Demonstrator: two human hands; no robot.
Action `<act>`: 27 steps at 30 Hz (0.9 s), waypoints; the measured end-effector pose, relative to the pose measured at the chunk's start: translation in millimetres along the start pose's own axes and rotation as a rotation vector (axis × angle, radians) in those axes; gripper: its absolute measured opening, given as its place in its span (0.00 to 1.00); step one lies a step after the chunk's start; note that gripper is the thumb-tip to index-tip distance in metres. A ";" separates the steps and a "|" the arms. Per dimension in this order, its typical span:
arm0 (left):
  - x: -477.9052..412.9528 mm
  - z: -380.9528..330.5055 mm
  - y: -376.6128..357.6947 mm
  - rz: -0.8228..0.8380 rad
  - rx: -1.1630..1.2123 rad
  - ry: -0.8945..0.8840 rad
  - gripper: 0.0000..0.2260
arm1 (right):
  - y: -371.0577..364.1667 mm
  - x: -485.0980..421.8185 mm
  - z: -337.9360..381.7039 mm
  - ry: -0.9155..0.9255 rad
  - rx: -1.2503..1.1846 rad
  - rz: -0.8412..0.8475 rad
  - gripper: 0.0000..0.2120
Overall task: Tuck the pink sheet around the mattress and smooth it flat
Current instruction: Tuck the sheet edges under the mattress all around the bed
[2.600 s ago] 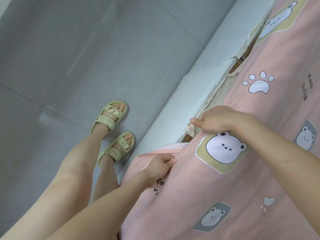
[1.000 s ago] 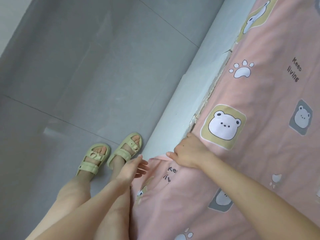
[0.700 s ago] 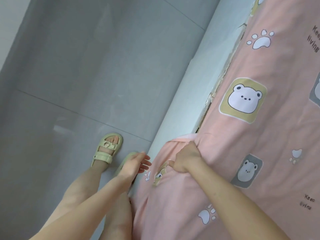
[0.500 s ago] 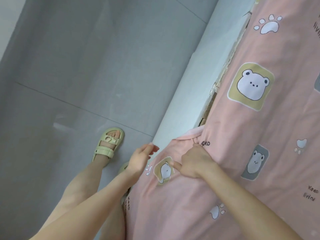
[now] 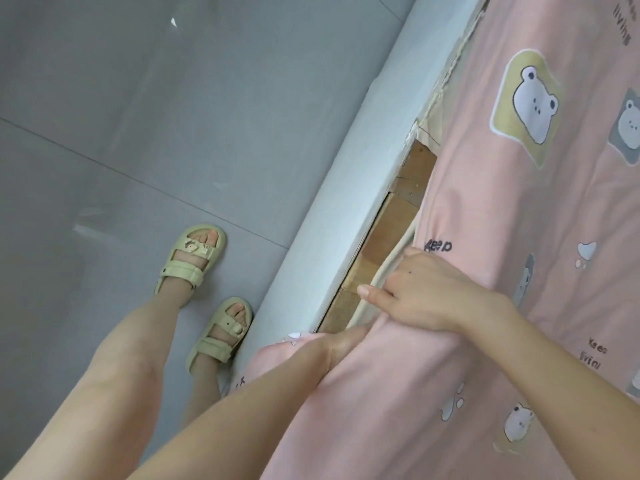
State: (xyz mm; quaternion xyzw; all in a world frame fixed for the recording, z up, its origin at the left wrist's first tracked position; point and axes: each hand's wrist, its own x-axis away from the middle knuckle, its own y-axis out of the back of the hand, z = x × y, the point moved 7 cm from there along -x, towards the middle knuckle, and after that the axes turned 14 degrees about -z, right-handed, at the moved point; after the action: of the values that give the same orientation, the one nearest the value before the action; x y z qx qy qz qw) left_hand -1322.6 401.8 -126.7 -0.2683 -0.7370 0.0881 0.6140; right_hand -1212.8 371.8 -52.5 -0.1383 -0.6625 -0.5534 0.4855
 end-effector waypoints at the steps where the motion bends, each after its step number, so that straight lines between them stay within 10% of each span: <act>1: 11.1 9.1 6.3 -0.067 -0.042 0.050 0.11 | -2.3 -4.7 -0.5 -0.008 -0.014 -0.017 0.33; 10: 6.2 103.9 98.7 -0.353 0.042 0.287 0.31 | -50.3 -84.9 9.5 -0.053 0.107 0.020 0.31; 20: 30.2 144.3 86.6 -0.586 0.119 0.164 0.32 | -24.2 -12.3 29.3 0.030 0.015 -0.764 0.19; 27: 52.6 144.9 123.2 -0.801 0.161 -0.131 0.08 | -87.7 42.9 114.1 0.195 0.096 -0.706 0.16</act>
State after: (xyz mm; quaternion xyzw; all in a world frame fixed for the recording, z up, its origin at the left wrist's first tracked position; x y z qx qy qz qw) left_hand -1430.6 560.8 -171.6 0.0947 -0.8115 -0.0833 0.5705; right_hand -1353.0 424.9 -61.2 0.1753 -0.6450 -0.6659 0.3314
